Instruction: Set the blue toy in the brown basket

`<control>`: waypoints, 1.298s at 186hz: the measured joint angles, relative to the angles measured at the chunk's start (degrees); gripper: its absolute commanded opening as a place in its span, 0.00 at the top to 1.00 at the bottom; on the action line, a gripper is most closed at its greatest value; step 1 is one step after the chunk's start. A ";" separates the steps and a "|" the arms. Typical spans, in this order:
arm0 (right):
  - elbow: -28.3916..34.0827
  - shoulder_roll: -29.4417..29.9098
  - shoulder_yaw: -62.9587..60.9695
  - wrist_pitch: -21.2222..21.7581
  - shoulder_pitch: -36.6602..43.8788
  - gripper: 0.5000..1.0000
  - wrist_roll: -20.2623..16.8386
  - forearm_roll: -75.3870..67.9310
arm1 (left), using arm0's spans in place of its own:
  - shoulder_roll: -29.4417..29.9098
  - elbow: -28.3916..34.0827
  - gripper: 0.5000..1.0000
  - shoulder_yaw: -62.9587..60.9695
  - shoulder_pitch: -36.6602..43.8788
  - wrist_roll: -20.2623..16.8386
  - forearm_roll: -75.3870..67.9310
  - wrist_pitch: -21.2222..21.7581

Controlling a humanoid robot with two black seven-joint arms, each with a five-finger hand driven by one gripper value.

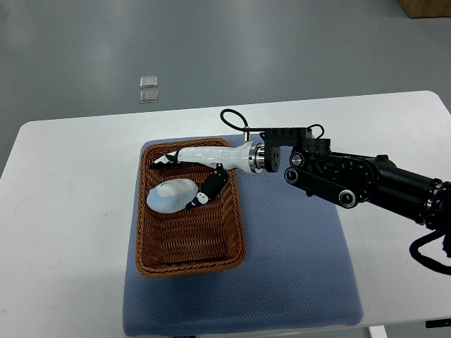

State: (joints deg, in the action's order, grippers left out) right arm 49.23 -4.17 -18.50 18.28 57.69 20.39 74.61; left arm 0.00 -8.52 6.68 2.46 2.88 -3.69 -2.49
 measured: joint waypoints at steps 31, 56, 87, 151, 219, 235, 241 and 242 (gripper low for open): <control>0.04 -2.32 -4.76 6.51 0.09 0.18 -1.53 -5.80 | 0.00 0.00 0.00 0.00 0.00 0.03 0.00 0.00; -0.30 -4.17 -9.75 11.33 -0.26 0.18 -5.24 -13.17 | 0.00 0.00 0.00 0.00 0.00 0.03 0.00 0.00; -3.25 -5.64 -13.83 12.70 -2.65 0.18 -11.50 -27.28 | 0.00 0.00 0.00 0.00 0.01 0.03 0.00 0.00; -12.11 -8.23 -14.30 9.90 -5.91 0.18 -19.06 -55.47 | 0.00 0.00 0.00 0.00 0.01 0.02 0.00 0.01; -18.64 -8.05 -14.22 2.65 -8.70 0.17 -22.73 -74.13 | 0.00 0.00 0.00 0.00 0.00 0.01 0.00 0.03; -18.76 -8.18 -14.26 2.37 -8.81 0.17 -22.75 -74.75 | 0.00 0.00 0.00 0.00 0.00 -0.01 0.00 0.02; -18.79 -8.23 -14.27 2.37 -8.85 0.17 -22.74 -74.85 | 0.00 0.00 0.00 0.00 0.00 -0.01 0.00 0.02; -18.79 -8.24 -14.27 2.37 -8.86 0.17 -22.74 -74.86 | 0.00 0.00 0.00 0.00 0.00 -0.01 0.00 0.02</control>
State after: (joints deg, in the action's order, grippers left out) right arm 30.43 -12.41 -32.77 20.66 48.83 -2.35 -0.26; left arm 0.00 -8.53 6.68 2.46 2.86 -3.69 -2.47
